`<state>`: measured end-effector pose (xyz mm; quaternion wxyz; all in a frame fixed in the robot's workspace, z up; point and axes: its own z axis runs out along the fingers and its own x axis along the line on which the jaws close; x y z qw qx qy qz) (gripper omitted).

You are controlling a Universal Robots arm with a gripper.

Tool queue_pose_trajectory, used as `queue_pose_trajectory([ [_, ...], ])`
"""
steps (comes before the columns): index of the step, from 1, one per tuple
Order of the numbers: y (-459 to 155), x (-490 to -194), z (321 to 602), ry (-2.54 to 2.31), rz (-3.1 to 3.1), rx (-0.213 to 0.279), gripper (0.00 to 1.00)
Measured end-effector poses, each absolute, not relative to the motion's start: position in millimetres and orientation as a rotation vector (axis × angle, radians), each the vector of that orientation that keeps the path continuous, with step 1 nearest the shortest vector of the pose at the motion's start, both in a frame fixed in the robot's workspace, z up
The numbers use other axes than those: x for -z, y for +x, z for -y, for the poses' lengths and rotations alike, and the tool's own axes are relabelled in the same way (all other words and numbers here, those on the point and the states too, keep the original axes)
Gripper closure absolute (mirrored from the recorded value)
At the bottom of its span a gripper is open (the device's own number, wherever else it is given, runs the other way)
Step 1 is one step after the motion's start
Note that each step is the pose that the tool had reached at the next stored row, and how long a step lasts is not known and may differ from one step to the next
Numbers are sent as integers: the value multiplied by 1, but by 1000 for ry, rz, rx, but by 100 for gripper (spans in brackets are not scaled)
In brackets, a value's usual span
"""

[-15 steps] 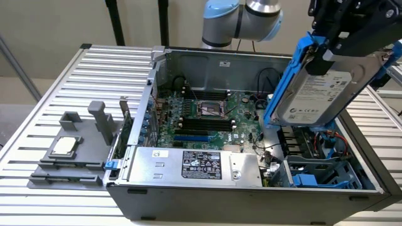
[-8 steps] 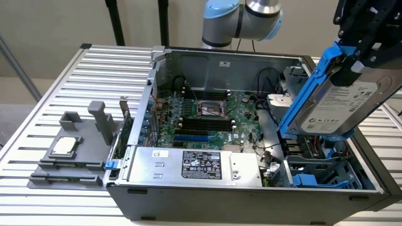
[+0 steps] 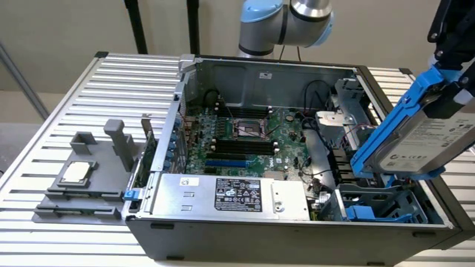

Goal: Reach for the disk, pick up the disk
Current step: 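Pick up the disk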

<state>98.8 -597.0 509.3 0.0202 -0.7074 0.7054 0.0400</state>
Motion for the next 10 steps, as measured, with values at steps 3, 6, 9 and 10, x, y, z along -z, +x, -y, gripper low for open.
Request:
queue_pose_trajectory([
  [3, 108, -506, 599, -2194, -2188, -124, 67],
  [6, 109, -506, 599, -2195, -2189, -123, 67],
  [9, 109, -506, 598, -2195, -2189, -123, 67],
  [10, 109, -506, 599, -2195, -2189, -123, 67],
])
